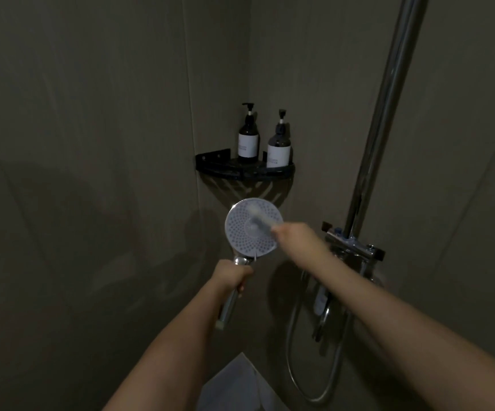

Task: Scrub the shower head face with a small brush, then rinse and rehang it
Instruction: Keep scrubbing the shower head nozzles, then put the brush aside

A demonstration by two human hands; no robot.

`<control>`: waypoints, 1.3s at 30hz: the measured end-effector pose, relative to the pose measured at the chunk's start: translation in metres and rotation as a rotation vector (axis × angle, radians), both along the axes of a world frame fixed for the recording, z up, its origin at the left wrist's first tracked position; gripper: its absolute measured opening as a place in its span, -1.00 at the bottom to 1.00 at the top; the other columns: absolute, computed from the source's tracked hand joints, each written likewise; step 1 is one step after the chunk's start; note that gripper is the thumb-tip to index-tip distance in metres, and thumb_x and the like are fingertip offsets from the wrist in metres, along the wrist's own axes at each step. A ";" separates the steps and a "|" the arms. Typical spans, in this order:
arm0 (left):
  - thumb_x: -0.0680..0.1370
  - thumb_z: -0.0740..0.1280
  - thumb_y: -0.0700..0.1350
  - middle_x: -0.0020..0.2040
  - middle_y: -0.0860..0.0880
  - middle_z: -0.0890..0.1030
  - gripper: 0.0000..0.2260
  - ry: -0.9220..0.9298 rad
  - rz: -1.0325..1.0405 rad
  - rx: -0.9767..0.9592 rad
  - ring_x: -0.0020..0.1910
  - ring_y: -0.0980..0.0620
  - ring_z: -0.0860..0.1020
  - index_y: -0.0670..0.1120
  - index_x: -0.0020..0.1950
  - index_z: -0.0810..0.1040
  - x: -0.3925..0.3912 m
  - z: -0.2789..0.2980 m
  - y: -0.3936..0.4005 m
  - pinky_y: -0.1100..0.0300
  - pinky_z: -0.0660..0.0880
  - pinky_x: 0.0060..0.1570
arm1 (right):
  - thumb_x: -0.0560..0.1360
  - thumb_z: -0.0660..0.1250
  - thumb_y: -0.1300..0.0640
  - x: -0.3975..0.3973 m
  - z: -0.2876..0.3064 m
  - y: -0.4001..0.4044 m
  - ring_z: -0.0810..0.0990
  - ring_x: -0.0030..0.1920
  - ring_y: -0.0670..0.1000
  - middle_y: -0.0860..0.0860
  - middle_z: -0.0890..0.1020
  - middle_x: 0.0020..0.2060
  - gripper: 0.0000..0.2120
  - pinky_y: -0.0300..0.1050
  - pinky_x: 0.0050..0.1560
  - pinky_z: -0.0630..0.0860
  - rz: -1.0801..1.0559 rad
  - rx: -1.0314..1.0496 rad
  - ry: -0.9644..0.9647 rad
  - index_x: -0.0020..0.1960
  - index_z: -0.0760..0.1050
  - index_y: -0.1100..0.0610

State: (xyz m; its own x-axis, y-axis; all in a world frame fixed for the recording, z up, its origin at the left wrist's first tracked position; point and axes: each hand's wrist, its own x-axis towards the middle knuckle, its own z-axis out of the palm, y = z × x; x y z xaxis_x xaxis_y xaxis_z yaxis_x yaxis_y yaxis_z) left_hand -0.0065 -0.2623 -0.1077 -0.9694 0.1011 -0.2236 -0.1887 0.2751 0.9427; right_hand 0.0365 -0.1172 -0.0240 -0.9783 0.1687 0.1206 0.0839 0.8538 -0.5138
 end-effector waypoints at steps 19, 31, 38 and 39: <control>0.45 0.30 -0.30 -0.75 -0.02 0.33 -0.66 -0.007 0.009 -0.005 -0.77 0.10 0.28 -0.21 -0.52 0.35 0.009 0.007 -0.003 0.35 0.27 -0.68 | 0.62 0.02 0.02 -0.010 -0.018 0.000 0.59 0.07 0.21 0.18 0.60 0.05 -0.61 0.05 0.00 0.51 -0.205 0.062 -0.032 0.21 0.51 0.19; 0.44 0.31 -0.29 -0.75 0.00 0.34 -0.67 0.031 0.005 -0.019 -0.76 0.12 0.31 -0.21 -0.53 0.36 0.010 0.017 -0.010 0.36 0.28 -0.67 | 0.64 0.01 0.01 0.010 -0.019 -0.001 0.62 -0.07 0.12 0.13 0.63 -0.07 -0.66 -0.08 -0.19 0.46 0.062 0.213 -0.017 0.17 0.49 0.14; 0.46 0.28 -0.32 -0.73 0.00 0.32 -0.70 -0.024 0.018 0.053 -0.76 0.11 0.27 -0.19 -0.46 0.33 0.014 0.015 -0.011 0.38 0.26 -0.67 | 0.63 0.02 -0.02 0.001 -0.013 0.016 0.59 -0.24 0.09 0.12 0.61 -0.20 -0.62 -0.01 -0.22 0.56 -0.052 0.187 0.048 0.09 0.52 0.19; 0.46 0.28 -0.32 -0.73 -0.01 0.32 -0.71 -0.030 0.020 0.060 -0.76 0.11 0.27 -0.19 -0.46 0.34 0.015 0.015 -0.011 0.38 0.26 -0.66 | 0.63 0.02 -0.03 0.008 -0.017 0.007 0.57 -0.25 0.05 0.08 0.59 -0.21 -0.64 -0.04 -0.23 0.53 0.020 0.201 0.007 0.11 0.50 0.16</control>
